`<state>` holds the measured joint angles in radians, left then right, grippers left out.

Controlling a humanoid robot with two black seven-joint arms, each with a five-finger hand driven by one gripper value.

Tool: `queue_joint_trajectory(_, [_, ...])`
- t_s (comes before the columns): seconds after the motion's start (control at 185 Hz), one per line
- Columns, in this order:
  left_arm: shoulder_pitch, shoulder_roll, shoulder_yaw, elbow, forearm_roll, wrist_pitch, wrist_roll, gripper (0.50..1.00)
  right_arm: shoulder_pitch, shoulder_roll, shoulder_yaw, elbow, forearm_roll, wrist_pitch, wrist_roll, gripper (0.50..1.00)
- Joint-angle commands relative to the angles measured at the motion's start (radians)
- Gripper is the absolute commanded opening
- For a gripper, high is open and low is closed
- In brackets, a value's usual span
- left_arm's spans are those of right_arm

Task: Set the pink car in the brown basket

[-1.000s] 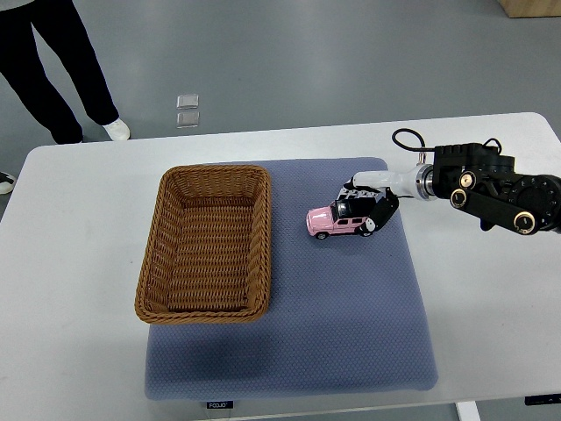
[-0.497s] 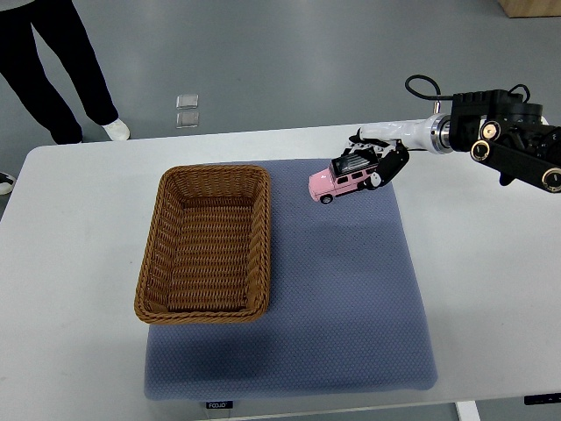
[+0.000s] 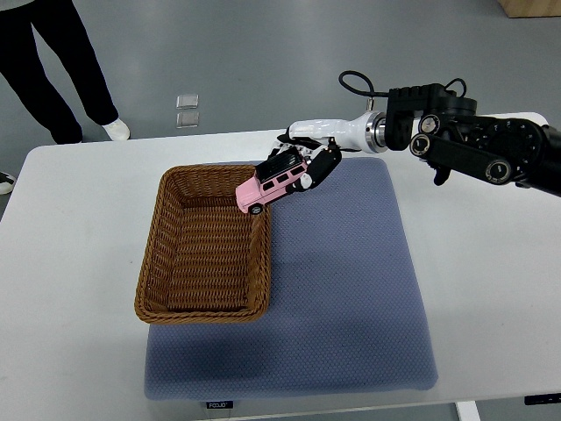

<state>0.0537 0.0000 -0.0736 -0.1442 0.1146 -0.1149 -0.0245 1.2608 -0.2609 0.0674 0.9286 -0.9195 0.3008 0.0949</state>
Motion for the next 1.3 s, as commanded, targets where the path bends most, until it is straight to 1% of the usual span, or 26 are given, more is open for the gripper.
queue_joint_trajectory(0.0, [0.0, 0.0, 0.0, -0.002, 0.0, -0.003, 0.0, 1.0, 0.0, 0.068, 0.0, -0.008, 0.011, -0.006, 0.009, 0.504])
queue_joint_trajectory(0.178, [0.0, 0.0, 0.0, -0.002, 0.0, -0.005, 0.0, 1.0, -0.006, 0.19, -0.003, -0.074, 0.007, -0.034, 0.013, 0.507])
queue_joint_trajectory(0.341, [0.0, 0.0, 0.0, -0.002, 0.0, -0.008, 0.0, 1.0, -0.015, 0.258, -0.017, -0.119, -0.005, -0.072, 0.02, 0.513])
queue_joint_trajectory(0.535, [0.0, 0.0, 0.0, -0.002, 0.0, -0.009, 0.0, 1.0, -0.063, 0.261, -0.028, -0.166, -0.038, -0.117, 0.037, 0.535])
queue_joint_trajectory(0.605, [0.0, 0.0, 0.0, -0.002, 0.0, -0.009, 0.0, 1.0, -0.083, 0.261, -0.034, -0.172, -0.064, -0.137, 0.052, 0.568])
queue_joint_trajectory(0.784, [0.0, 0.0, 0.0, -0.002, 0.0, -0.009, 0.0, 1.0, -0.113, 0.261, -0.041, -0.174, -0.081, -0.163, 0.069, 0.611])
queue_joint_trajectory(0.838, [0.0, 0.0, 0.0, -0.002, 0.0, -0.009, 0.0, 1.0, -0.119, 0.261, -0.04, -0.174, -0.081, -0.164, 0.071, 0.637])
queue_joint_trajectory(0.859, [0.0, 0.0, 0.0, -0.002, 0.0, -0.009, 0.0, 1.0, -0.118, 0.261, -0.04, -0.174, -0.081, -0.164, 0.071, 0.658])
queue_joint_trajectory(0.865, [0.0, 0.0, 0.0, -0.002, 0.0, -0.009, 0.0, 1.0, -0.119, 0.261, -0.04, -0.174, -0.081, -0.164, 0.071, 0.674])
queue_joint_trajectory(0.87, [0.0, 0.0, 0.0, -0.002, 0.0, -0.009, 0.0, 1.0, -0.119, 0.261, -0.04, -0.174, -0.081, -0.164, 0.071, 0.674])
queue_joint_trajectory(0.876, [0.0, 0.0, 0.0, -0.002, 0.0, -0.009, 0.0, 1.0, -0.118, 0.261, -0.04, -0.174, -0.081, -0.164, 0.071, 0.696])
queue_joint_trajectory(0.881, [0.0, 0.0, 0.0, -0.002, 0.0, -0.009, 0.0, 1.0, -0.118, 0.261, -0.04, -0.174, -0.081, -0.164, 0.071, 0.697])
queue_joint_trajectory(0.886, [0.0, 0.0, 0.0, -0.002, 0.0, -0.009, 0.0, 1.0, -0.119, 0.261, -0.038, -0.174, -0.081, -0.164, 0.071, 0.719])
queue_joint_trajectory(0.892, [0.0, 0.0, 0.0, -0.002, 0.0, -0.009, 0.0, 1.0, -0.119, 0.261, -0.038, -0.174, -0.081, -0.164, 0.071, 0.719])
queue_joint_trajectory(0.897, [0.0, 0.0, 0.0, -0.002, 0.0, -0.009, 0.0, 1.0, -0.118, 0.261, -0.038, -0.174, -0.081, -0.164, 0.071, 0.737])
queue_joint_trajectory(0.903, [0.0, 0.0, 0.0, -0.002, 0.0, -0.009, 0.0, 1.0, -0.118, 0.261, -0.038, -0.174, -0.081, -0.164, 0.071, 0.738])
queue_joint_trajectory(0.919, [0.0, 0.0, 0.0, -0.002, 0.0, -0.009, 0.0, 1.0, -0.119, 0.261, -0.038, -0.174, -0.079, -0.164, 0.071, 0.768])
queue_joint_trajectory(0.924, [0.0, 0.0, 0.0, -0.002, 0.0, -0.009, 0.0, 1.0, -0.119, 0.261, -0.038, -0.174, -0.079, -0.164, 0.071, 0.768])
queue_joint_trajectory(0.93, [0.0, 0.0, 0.0, -0.002, 0.0, -0.009, 0.0, 1.0, -0.118, 0.261, -0.038, -0.174, -0.079, -0.164, 0.071, 0.784])
queue_joint_trajectory(0.989, [0.0, 0.0, 0.0, -0.002, 0.0, -0.009, 0.0, 1.0, -0.118, 0.261, -0.037, -0.172, -0.078, -0.164, 0.071, 0.842])
queue_joint_trajectory(1.005, [0.0, 0.0, 0.0, -0.002, 0.0, -0.009, 0.0, 1.0, -0.116, 0.261, -0.037, -0.172, -0.078, -0.164, 0.071, 0.866])
queue_joint_trajectory(1.032, [0.0, 0.0, 0.0, -0.002, 0.0, -0.009, 0.001, 1.0, -0.116, 0.261, -0.034, -0.172, -0.078, -0.164, 0.071, 0.887])
queue_joint_trajectory(1.038, [0.0, 0.0, 0.0, -0.002, 0.0, -0.009, 0.0, 1.0, -0.115, 0.261, -0.032, -0.172, -0.076, -0.164, 0.071, 0.899])
queue_joint_trajectory(1.07, [0.0, 0.0, 0.0, -0.002, 0.0, -0.009, 0.0, 1.0, -0.113, 0.261, -0.028, -0.172, -0.073, -0.164, 0.071, 0.909])
queue_joint_trajectory(1.195, [0.0, 0.0, 0.0, 0.0, 0.0, -0.009, 0.0, 1.0, -0.103, 0.261, -0.012, -0.172, -0.059, -0.163, 0.072, 0.913])
queue_joint_trajectory(1.292, [0.0, 0.0, 0.0, -0.002, 0.0, -0.009, 0.0, 1.0, -0.093, 0.261, 0.071, -0.172, -0.053, -0.154, 0.072, 0.913])
